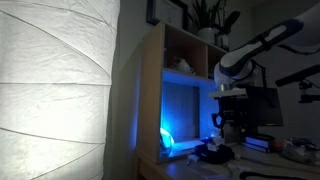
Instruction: Put the band aid box on the black bag and take out some bandaids
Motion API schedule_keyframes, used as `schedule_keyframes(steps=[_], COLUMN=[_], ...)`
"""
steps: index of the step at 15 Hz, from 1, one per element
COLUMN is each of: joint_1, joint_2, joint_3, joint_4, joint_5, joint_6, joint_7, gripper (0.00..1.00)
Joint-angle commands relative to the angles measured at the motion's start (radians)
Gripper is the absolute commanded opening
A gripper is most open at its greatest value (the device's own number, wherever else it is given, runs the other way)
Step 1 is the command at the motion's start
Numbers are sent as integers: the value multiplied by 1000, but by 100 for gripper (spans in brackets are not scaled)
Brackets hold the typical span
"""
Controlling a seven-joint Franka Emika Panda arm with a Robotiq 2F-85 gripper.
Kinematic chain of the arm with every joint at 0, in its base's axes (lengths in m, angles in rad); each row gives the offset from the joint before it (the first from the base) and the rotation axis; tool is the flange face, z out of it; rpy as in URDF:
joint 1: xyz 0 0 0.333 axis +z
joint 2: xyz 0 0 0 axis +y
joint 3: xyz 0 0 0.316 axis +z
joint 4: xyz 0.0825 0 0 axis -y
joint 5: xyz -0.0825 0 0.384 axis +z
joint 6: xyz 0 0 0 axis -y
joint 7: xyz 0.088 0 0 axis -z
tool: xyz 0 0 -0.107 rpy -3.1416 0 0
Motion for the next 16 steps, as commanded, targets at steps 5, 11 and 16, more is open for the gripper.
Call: schedule_keyframes(steps=[5,11,16], joint_1=[22,22,22], joint_2=[3,3,3], joint_3=[-27,-28,-28], joint_4=[-3,-3,-3], joint_5=[-2,-3,-3], joint_6=[-6,-6,-6], joint_7=[-5,-5,-5], gripper=[93,93,93])
